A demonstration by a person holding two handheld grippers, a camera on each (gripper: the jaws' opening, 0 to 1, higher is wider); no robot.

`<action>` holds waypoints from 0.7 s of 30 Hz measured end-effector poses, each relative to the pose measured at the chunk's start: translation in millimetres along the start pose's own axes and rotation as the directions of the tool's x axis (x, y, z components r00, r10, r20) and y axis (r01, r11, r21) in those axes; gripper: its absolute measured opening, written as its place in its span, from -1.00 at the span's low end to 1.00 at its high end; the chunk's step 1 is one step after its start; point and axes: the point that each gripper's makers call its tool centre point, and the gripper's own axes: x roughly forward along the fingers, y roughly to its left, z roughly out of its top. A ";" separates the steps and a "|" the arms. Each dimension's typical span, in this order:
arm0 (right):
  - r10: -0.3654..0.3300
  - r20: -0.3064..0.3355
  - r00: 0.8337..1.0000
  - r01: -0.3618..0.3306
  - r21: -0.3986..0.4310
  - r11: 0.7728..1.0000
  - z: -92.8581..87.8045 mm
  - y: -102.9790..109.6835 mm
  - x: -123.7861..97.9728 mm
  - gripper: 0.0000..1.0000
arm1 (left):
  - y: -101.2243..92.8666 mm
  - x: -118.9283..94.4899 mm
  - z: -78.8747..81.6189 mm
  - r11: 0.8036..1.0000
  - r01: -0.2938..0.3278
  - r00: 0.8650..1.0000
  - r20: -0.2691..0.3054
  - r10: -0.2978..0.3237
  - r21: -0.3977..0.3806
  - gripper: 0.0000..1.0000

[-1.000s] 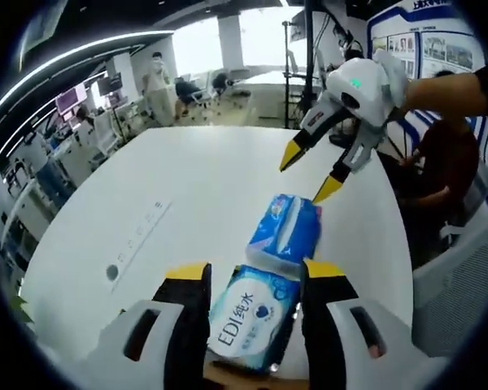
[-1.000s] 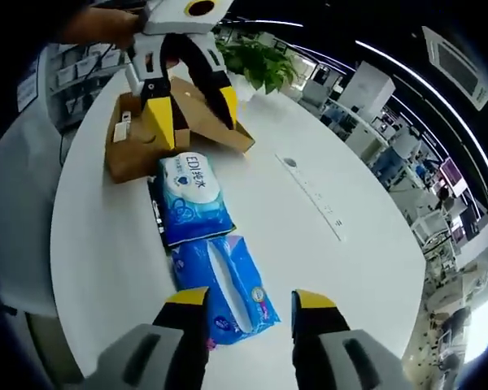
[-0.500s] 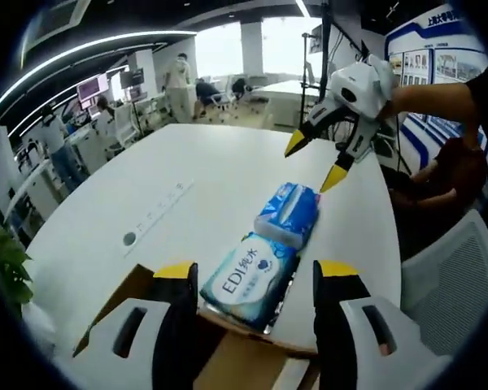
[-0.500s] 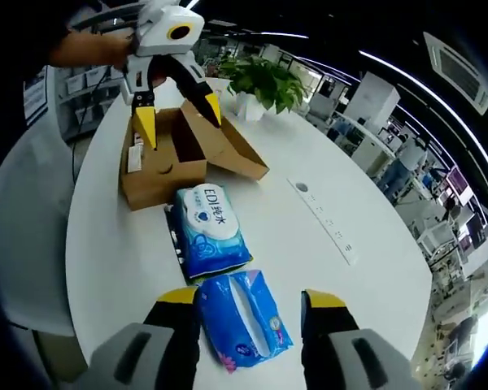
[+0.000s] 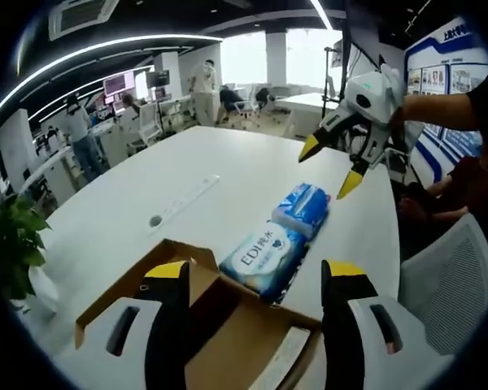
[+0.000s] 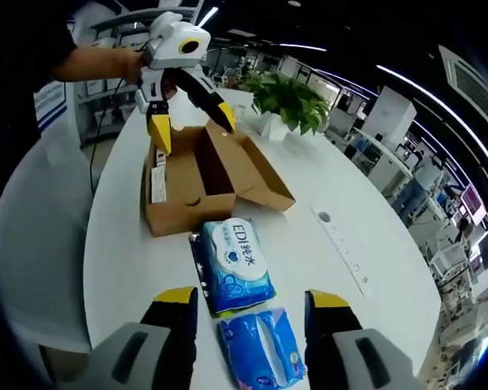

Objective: Operate the shoe box by opening the lid, removing the specified soft item, and placing it in the target area until the item is outside and the box remains undamaged.

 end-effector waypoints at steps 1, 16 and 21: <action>0.009 0.005 1.000 -0.009 -0.011 1.000 5.1 2.8 2.1 0.02 | 1.5 -3.3 -1.1 1.000 -0.007 1.000 0.001 0.007 -0.004 0.34; 0.153 0.062 0.986 -0.147 -0.096 0.985 66.6 46.3 37.4 0.02 | 16.2 -60.2 -28.4 0.992 -0.103 0.994 0.033 0.106 -0.071 0.47; 0.194 0.077 0.978 -0.184 -0.119 0.976 84.0 59.6 51.1 0.03 | 16.4 -74.2 -33.4 0.990 -0.117 0.992 0.046 0.121 -0.082 0.48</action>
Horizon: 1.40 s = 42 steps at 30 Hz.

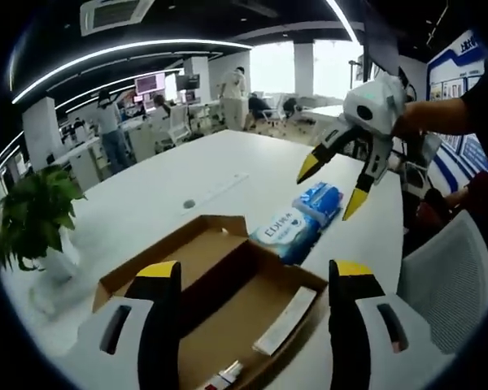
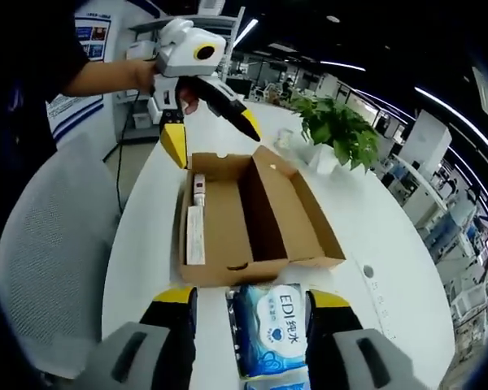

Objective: Operate the shoe box by opening the lid, removing the specified soft item, and placing it in the target area until the item is outside and the box remains undamaged.

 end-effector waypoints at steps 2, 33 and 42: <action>0.013 0.003 1.000 -0.013 -0.009 1.000 4.9 2.8 5.8 0.04 | 0.8 -6.9 -0.4 1.000 -0.006 1.000 0.013 0.006 -0.008 0.50; 0.195 -0.046 0.980 -0.199 -0.080 0.977 19.7 36.4 102.6 0.05 | -10.3 -84.5 -53.1 0.990 -0.121 0.991 0.052 0.125 -0.076 0.91; 0.238 -0.088 0.967 -0.245 -0.083 0.966 14.1 44.6 125.6 0.03 | -18.8 -94.8 -69.1 0.988 -0.142 0.989 0.021 0.144 -0.067 0.98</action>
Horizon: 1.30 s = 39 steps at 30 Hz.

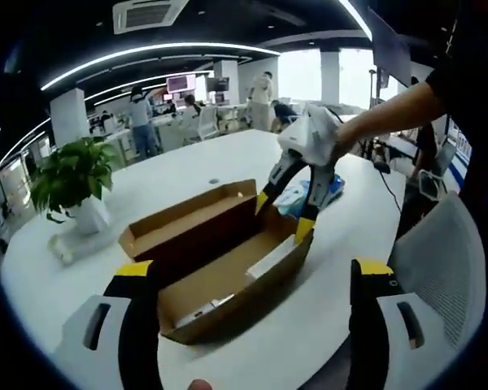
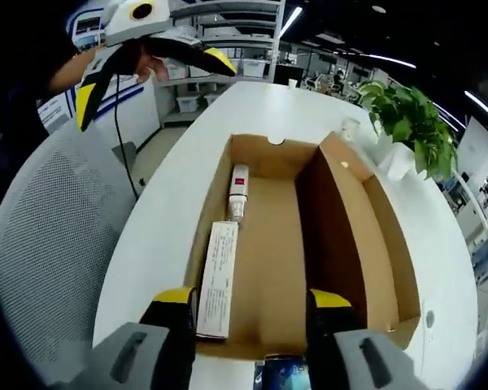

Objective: Operate the shoe box by opening the lid, removing the specified soft item, and placing it in the target area until the item is outside and the box remains undamaged.

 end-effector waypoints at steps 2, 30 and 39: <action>0.009 -0.005 1.000 -0.009 0.005 1.000 -0.1 0.5 4.9 0.00 | -1.0 -3.6 0.6 1.000 -0.004 1.000 0.011 0.004 -0.002 0.98; 0.048 -0.025 0.999 -0.049 -0.014 0.999 0.7 -2.5 16.7 -0.03 | -6.0 -22.1 -19.8 0.998 -0.054 0.998 -0.017 0.053 -0.045 0.96; 0.064 -0.027 0.998 -0.064 -0.026 0.998 4.1 4.5 28.4 -0.11 | -6.9 -23.0 -23.8 0.998 -0.053 0.998 -0.028 0.052 -0.046 0.96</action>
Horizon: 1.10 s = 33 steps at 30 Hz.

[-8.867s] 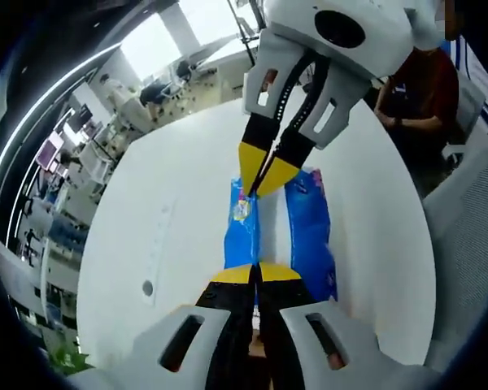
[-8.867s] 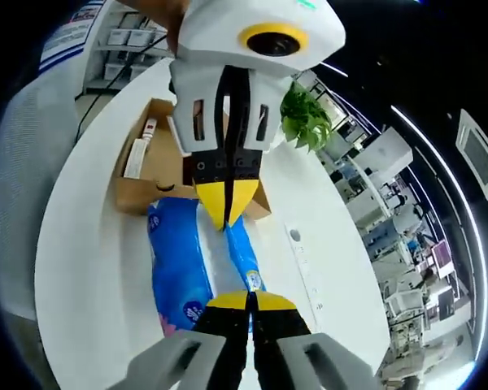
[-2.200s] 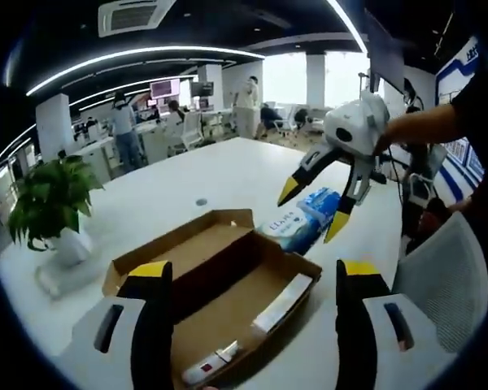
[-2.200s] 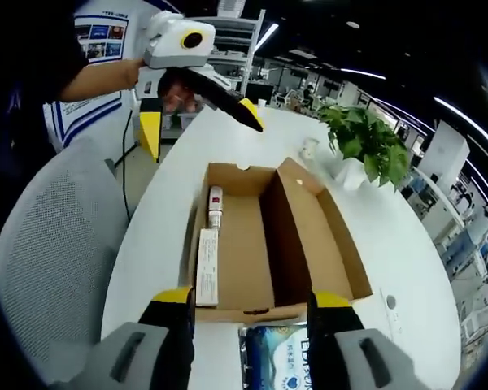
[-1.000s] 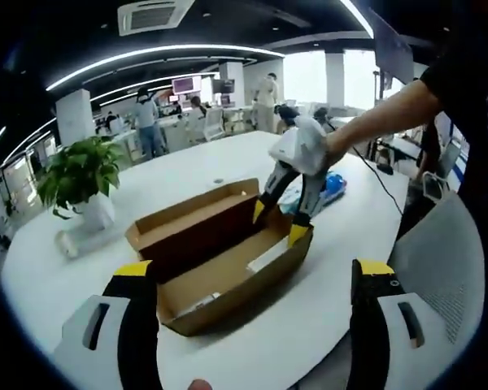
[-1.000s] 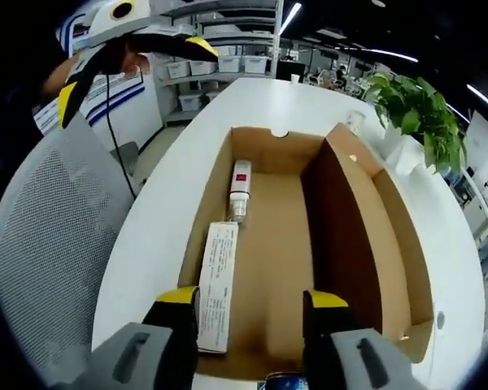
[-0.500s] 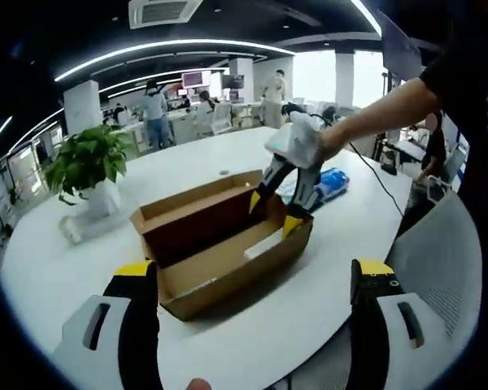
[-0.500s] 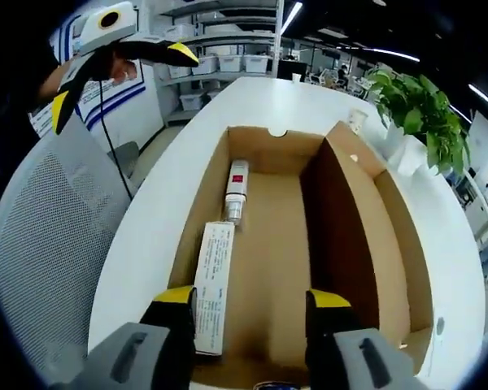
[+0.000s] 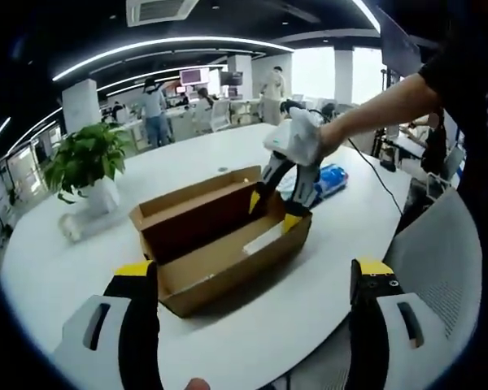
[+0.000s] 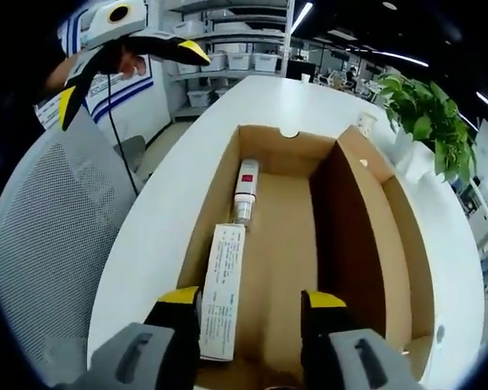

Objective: Operate the shoe box by opening the lid, removing the specified soft item, and placing it in the target area until the item is outside and the box remains undamaged.

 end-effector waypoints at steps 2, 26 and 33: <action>0.003 0.000 1.000 -0.003 -0.004 1.000 1.7 1.2 2.5 -0.15 | -0.2 -1.1 -0.9 1.000 0.000 1.000 0.000 0.000 -0.003 0.96; 0.028 -0.009 1.000 -0.028 -0.024 0.999 9.1 13.2 18.8 -0.68 | 0.3 -3.0 -15.0 0.999 -0.012 1.000 -0.021 0.011 -0.030 0.94; 0.018 -0.017 1.000 -0.018 -0.042 0.999 7.7 12.9 16.5 -0.70 | -0.6 -4.5 -14.7 1.000 -0.010 1.000 -0.017 0.010 -0.028 0.95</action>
